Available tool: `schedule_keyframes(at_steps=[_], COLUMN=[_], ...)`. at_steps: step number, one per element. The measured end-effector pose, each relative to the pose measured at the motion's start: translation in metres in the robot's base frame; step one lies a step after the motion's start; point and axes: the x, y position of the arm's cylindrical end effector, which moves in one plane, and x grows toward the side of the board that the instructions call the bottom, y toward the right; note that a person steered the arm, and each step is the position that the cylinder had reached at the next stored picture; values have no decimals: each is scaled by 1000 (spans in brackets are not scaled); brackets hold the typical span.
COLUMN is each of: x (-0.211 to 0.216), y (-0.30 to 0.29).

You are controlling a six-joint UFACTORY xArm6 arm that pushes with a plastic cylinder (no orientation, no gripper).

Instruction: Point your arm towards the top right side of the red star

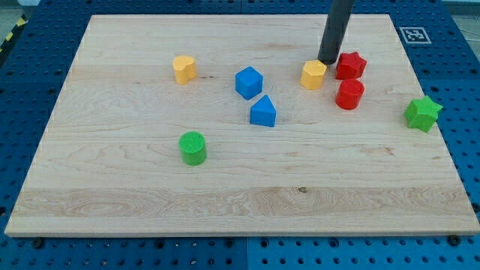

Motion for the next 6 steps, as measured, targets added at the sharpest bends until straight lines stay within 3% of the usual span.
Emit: schedule_keyframes(at_steps=[4,6], x=[-47,-37], y=[41,69])
